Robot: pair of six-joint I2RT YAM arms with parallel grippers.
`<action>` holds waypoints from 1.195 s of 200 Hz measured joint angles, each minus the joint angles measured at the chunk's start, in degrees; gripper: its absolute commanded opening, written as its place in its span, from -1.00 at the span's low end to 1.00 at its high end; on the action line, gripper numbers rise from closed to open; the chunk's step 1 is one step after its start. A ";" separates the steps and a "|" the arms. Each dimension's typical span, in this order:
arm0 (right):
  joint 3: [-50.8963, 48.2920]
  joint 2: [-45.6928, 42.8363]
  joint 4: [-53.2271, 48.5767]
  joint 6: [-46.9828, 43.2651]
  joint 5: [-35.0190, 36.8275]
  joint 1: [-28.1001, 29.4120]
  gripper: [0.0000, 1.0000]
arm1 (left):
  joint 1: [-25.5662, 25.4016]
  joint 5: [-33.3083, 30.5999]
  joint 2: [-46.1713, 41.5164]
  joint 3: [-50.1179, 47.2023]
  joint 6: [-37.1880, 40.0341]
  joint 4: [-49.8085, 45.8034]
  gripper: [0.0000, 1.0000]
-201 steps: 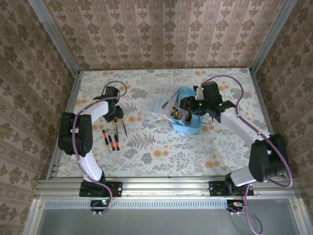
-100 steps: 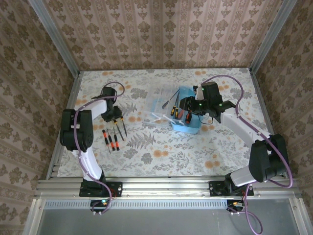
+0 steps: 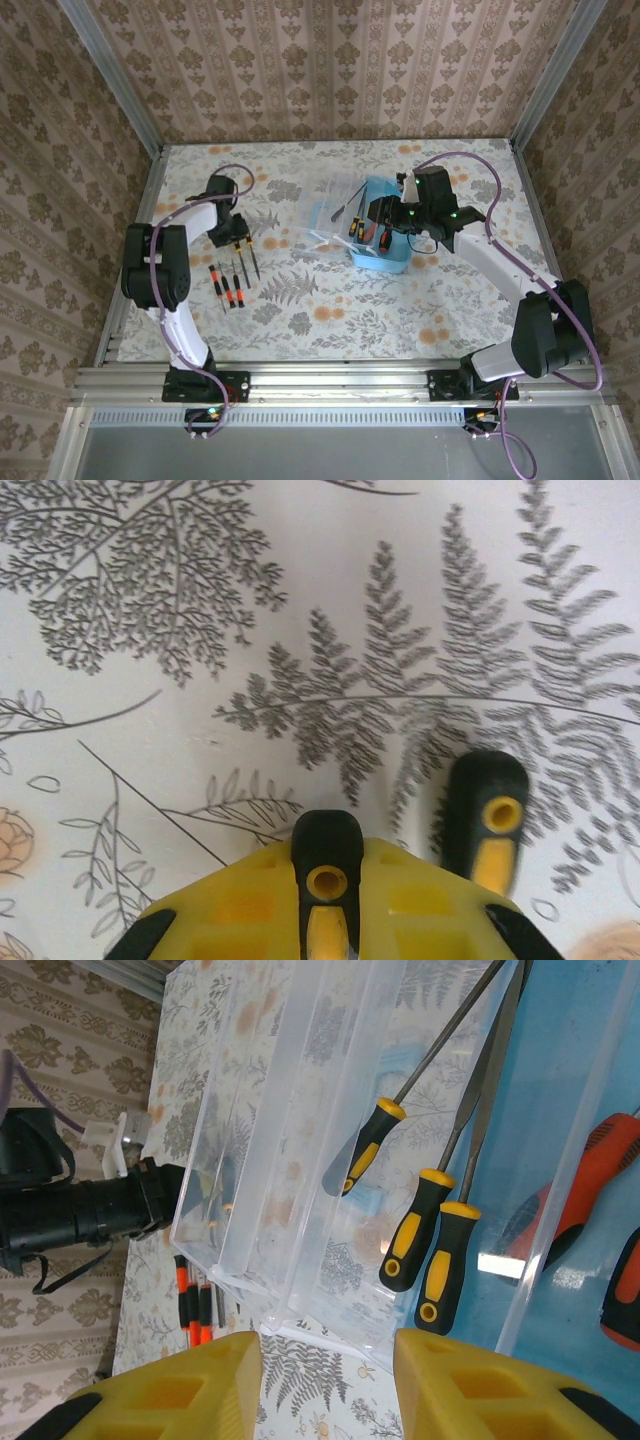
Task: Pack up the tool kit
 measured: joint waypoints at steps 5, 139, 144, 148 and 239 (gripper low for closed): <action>0.00 0.00 0.02 -0.02 0.00 0.00 -0.14 | -0.04 0.44 -0.72 0.00 0.00 -0.13 -0.90; 5.75 3.02 -1.40 -4.72 0.46 18.95 0.01 | -16.46 5.81 -24.09 4.39 -7.28 -3.43 -0.97; 6.29 3.67 -1.38 -4.74 0.52 19.89 0.02 | -17.57 5.90 -23.82 4.55 -7.87 -3.23 -0.97; 6.62 4.20 -1.33 -4.74 0.59 20.52 0.02 | -18.27 5.95 -23.58 4.70 -8.28 -3.02 -0.98; 11.02 12.59 -0.96 -4.48 3.56 24.39 -0.63 | -24.83 7.15 -21.38 7.52 -13.66 1.46 -0.98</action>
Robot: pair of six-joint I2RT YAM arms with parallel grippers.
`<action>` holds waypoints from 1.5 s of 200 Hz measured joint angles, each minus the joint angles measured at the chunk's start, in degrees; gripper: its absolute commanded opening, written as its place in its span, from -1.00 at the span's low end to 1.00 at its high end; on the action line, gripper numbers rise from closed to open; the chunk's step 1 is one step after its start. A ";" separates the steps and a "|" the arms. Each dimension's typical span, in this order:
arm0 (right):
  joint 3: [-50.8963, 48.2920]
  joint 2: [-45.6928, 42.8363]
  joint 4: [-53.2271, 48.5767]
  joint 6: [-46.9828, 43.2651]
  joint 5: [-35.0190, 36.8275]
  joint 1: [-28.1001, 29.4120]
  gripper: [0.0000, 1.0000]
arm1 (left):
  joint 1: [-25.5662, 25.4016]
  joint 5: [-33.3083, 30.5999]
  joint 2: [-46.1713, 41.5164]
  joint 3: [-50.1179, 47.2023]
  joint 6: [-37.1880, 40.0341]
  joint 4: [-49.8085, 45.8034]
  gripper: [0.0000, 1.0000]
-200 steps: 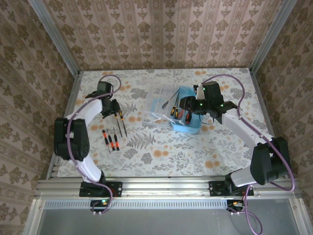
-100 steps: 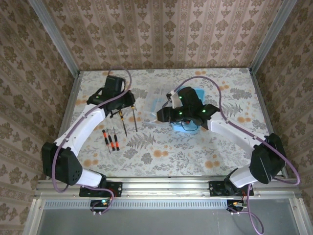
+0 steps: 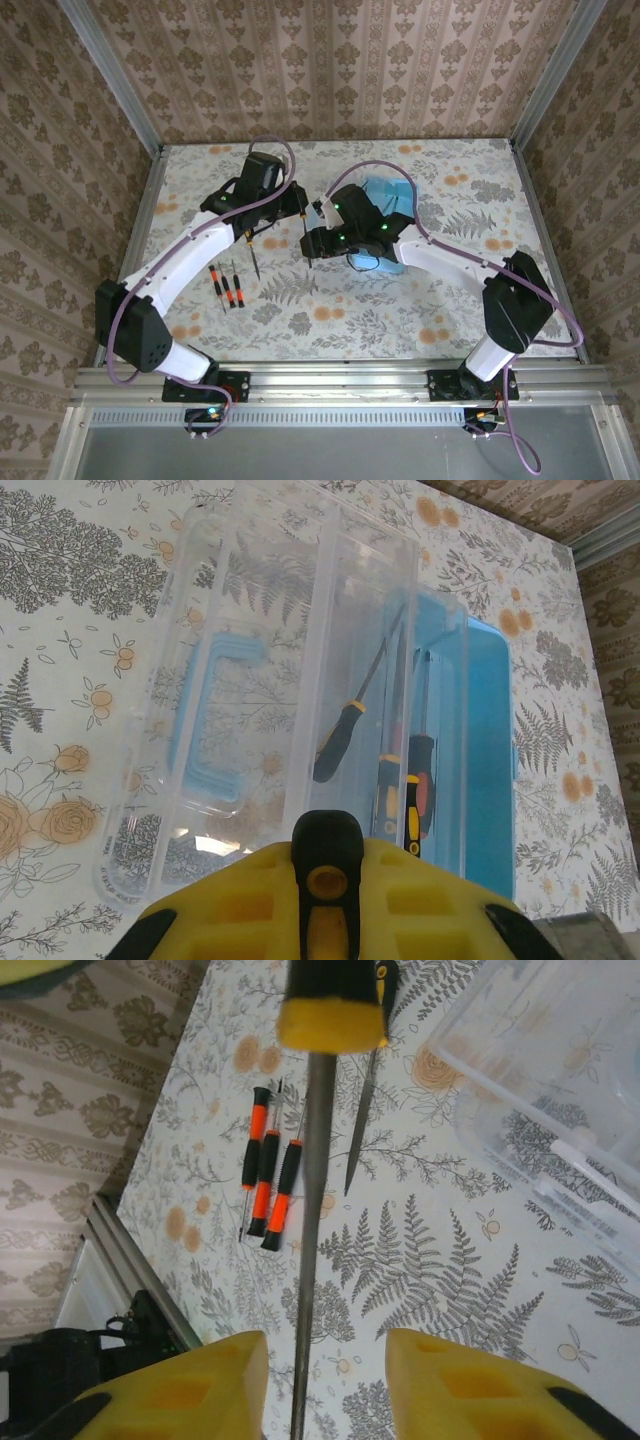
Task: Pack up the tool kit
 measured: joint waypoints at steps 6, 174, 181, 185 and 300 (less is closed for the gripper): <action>0.02 0.24 0.11 0.26 0.04 0.00 -0.73 | 0.00 0.00 0.00 0.00 -0.17 0.11 -0.97; -8.02 -10.49 1.84 5.05 5.35 -12.48 -1.00 | 6.84 0.39 -15.47 -6.12 0.17 1.92 0.52; -8.02 -10.23 1.46 5.07 5.51 -13.88 -1.00 | 6.86 0.37 -16.90 -7.93 0.17 1.88 0.51; -8.00 -9.90 1.16 5.03 5.57 -14.82 -1.00 | 7.08 0.37 -17.46 -8.87 0.22 1.90 0.51; -1.75 2.47 -6.67 2.84 13.51 -18.67 -1.00 | 10.80 1.14 -21.44 -19.45 0.74 -1.92 0.50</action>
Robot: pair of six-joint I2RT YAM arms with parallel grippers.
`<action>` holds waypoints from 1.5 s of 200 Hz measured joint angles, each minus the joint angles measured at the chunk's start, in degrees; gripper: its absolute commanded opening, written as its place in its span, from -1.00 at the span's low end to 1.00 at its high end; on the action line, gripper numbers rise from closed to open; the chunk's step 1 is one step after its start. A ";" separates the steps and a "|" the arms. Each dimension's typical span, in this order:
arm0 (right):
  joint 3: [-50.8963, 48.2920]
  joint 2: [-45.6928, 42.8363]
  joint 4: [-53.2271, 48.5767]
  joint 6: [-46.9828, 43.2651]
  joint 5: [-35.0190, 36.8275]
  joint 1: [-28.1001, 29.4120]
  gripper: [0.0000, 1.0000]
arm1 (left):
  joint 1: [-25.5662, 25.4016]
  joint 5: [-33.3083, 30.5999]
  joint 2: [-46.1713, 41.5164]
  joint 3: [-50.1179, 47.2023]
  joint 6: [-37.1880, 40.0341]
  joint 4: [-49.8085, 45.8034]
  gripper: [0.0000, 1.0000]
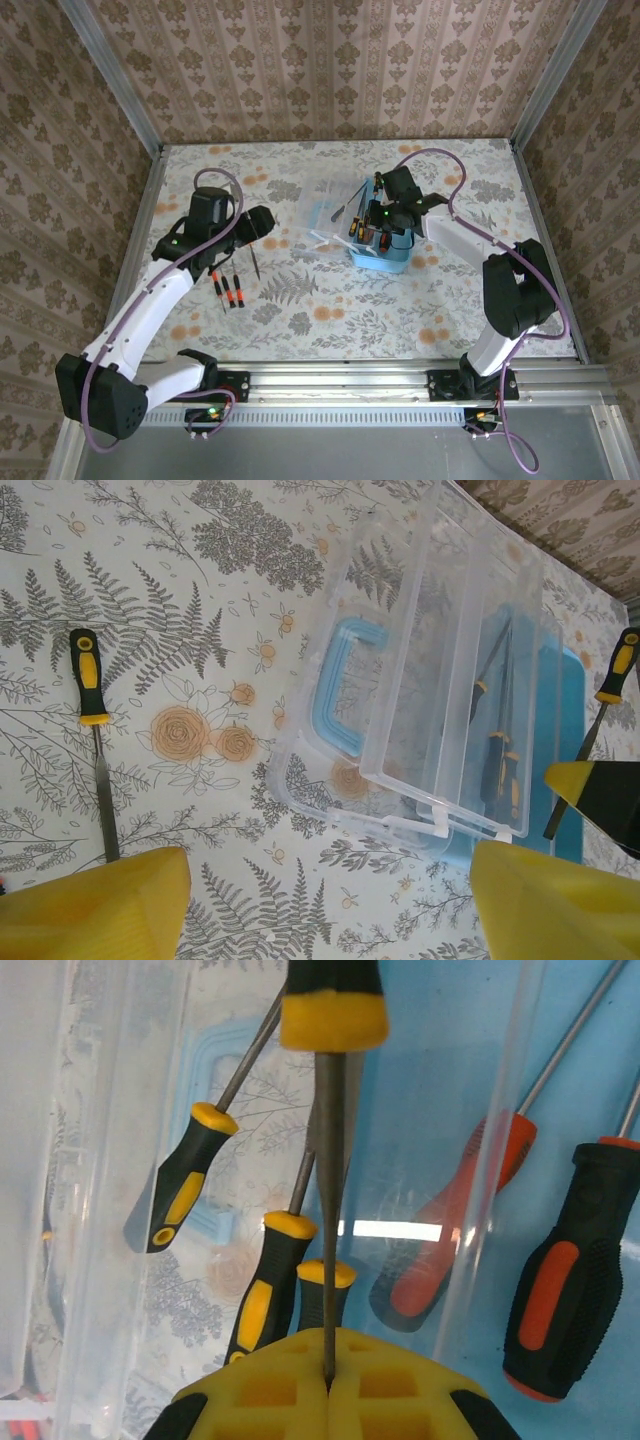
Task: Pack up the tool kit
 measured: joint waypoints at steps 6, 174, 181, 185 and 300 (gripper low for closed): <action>0.07 0.15 -0.09 0.02 0.35 -0.02 -0.98 | 0.07 0.13 0.04 0.00 0.02 -0.02 0.50; 1.95 -2.49 -2.40 0.31 1.99 0.00 -0.37 | 0.92 0.70 -0.42 0.00 1.38 -1.29 0.51; 1.86 -4.17 -2.51 0.22 2.05 0.00 -0.33 | 1.01 0.00 -0.13 0.07 1.66 -2.08 0.51; 1.77 -5.46 -2.49 0.24 2.05 0.00 -0.31 | 1.07 -0.28 0.04 0.13 1.81 -2.47 0.51; -12.59 -19.39 3.10 -1.14 -1.25 0.00 -0.07 | 7.32 -9.16 36.46 17.33 7.43 -4.98 0.07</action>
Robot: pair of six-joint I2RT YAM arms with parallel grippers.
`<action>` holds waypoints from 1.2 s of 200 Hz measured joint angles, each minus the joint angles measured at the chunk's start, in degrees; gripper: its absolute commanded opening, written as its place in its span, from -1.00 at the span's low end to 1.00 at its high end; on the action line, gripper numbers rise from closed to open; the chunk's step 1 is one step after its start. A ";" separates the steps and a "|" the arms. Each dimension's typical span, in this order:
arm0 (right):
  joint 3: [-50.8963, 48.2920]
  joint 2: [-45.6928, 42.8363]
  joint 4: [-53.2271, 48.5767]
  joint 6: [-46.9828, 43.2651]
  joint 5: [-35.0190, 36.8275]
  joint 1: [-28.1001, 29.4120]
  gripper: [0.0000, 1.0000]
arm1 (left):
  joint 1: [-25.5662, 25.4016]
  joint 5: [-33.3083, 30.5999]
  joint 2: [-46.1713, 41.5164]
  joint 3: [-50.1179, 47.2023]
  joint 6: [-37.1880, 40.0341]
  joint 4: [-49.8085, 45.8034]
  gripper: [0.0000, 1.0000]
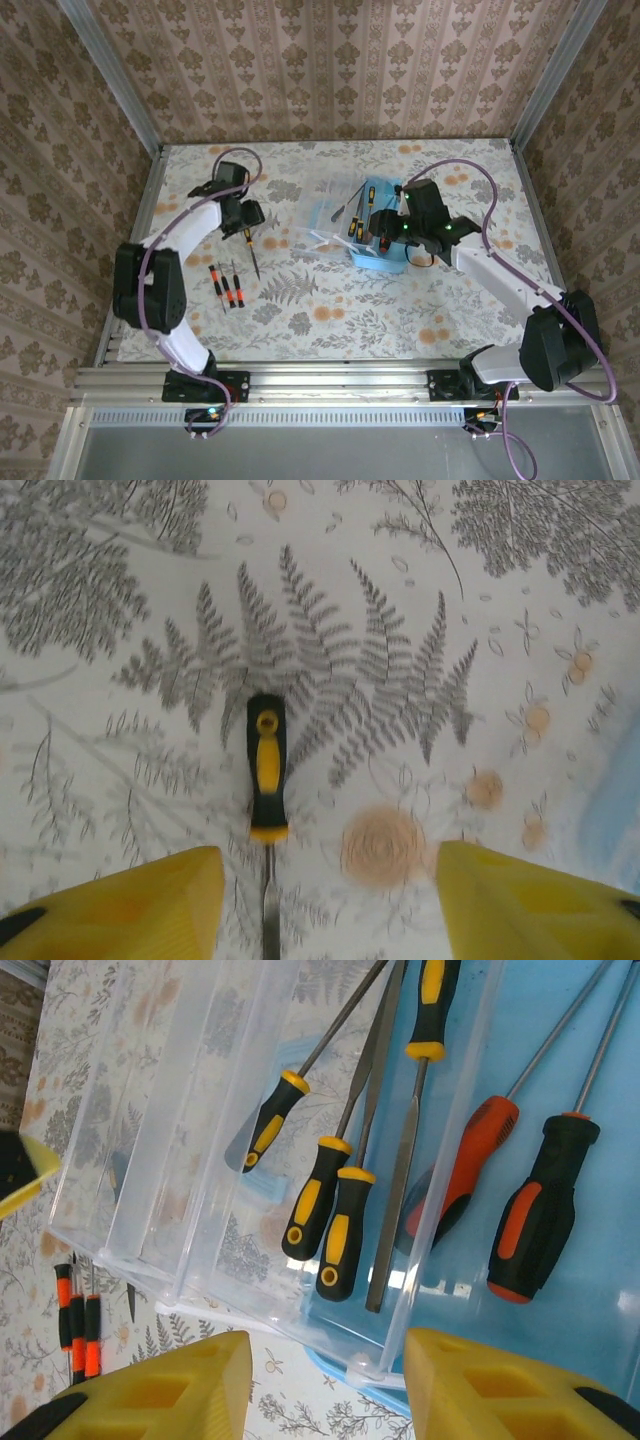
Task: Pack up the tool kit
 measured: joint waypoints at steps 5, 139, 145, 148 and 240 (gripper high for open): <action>-0.24 -0.35 0.07 0.00 -0.02 0.00 -0.07 | 0.09 -0.13 1.44 1.18 0.57 -0.07 0.03; -0.83 -1.46 1.20 -0.42 -1.81 -0.02 0.00 | 0.63 -2.67 14.32 6.16 2.95 -3.63 -0.25; -0.83 -1.44 1.20 -0.42 -1.97 -0.02 0.00 | 0.74 -2.67 14.80 6.08 2.95 -3.58 -0.27; -0.83 -1.46 1.20 -0.42 -2.01 -0.02 0.00 | 0.79 -2.71 14.97 6.03 2.95 -3.56 -0.30; -0.87 -1.46 1.20 -0.66 -2.32 -0.02 0.08 | 0.87 -2.32 13.29 4.50 4.26 -2.78 -0.82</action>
